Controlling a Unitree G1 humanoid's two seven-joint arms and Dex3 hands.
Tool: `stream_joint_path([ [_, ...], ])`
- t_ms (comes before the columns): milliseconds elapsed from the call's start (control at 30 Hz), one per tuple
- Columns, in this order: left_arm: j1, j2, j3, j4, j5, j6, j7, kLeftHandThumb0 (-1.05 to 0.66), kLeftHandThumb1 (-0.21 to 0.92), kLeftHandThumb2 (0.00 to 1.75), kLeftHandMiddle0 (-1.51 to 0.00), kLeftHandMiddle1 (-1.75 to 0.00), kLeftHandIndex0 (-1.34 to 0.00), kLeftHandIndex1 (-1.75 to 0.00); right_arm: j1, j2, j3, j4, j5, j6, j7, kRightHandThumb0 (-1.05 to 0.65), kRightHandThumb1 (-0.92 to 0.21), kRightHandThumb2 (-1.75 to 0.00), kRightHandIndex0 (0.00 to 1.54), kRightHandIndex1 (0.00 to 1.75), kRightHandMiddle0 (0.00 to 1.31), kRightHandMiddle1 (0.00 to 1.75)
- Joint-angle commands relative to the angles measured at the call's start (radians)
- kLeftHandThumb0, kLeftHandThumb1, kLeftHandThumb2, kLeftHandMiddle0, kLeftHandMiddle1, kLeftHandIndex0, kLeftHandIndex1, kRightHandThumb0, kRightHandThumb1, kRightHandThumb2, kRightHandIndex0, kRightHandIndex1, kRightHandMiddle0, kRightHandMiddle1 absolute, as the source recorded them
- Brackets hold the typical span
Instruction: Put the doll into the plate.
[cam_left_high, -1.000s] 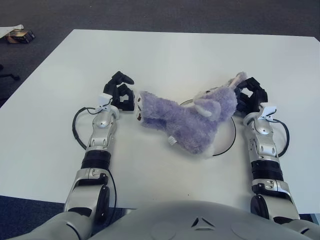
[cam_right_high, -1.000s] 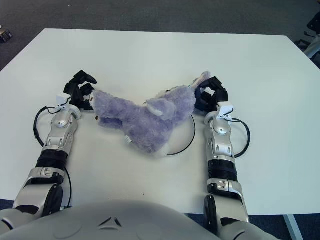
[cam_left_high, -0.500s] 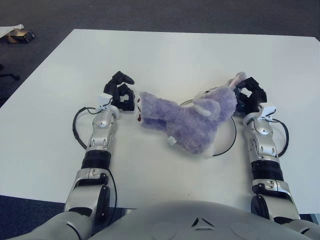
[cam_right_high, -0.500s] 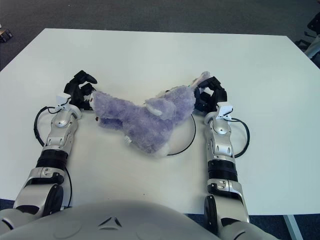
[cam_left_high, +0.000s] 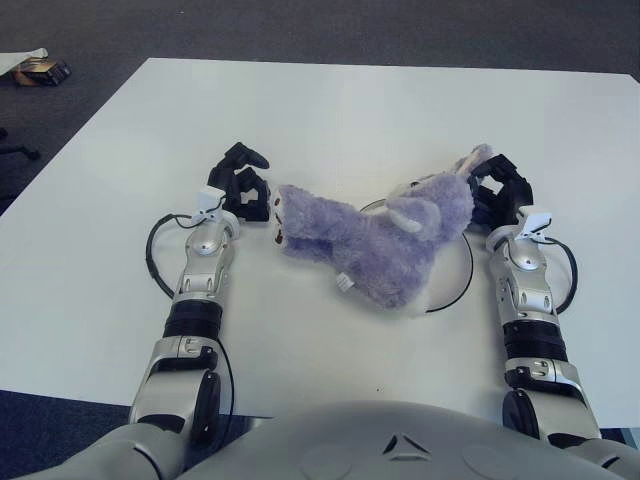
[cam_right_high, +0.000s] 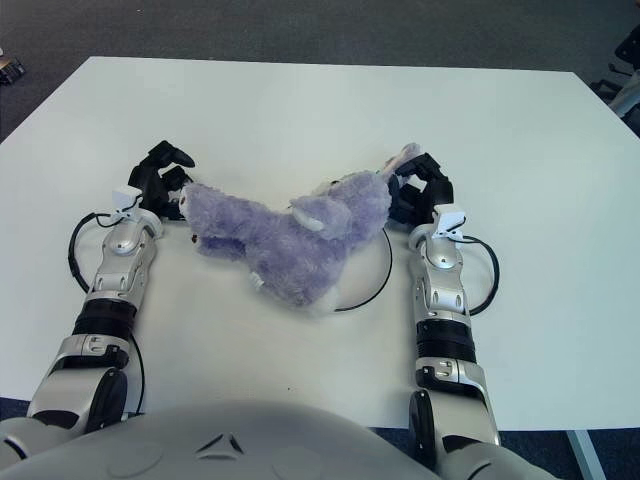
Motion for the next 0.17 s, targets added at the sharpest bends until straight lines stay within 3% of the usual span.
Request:
stream_joint_path([
  [0,0.052,-0.015,-0.006,0.036,-0.002,0.020,-0.008,-0.02,0.08,1.56,-0.82,-1.75,-0.60,-1.61,0.062,0.024,0.013,0.039,-0.007,-0.010,0.010,-0.45,-0.40,-1.21,1.16,1.75,0.55,1.75],
  [133,0.055,-0.017,-0.007,0.031,-0.002,0.023,-0.007,-0.02,0.08,1.56,-0.82,-1.75,-0.61,-1.61,0.065,0.023,0.012,0.035,-0.005,-0.008,0.012,-0.45,-0.40,-1.21,1.16,1.75,0.54,1.75],
])
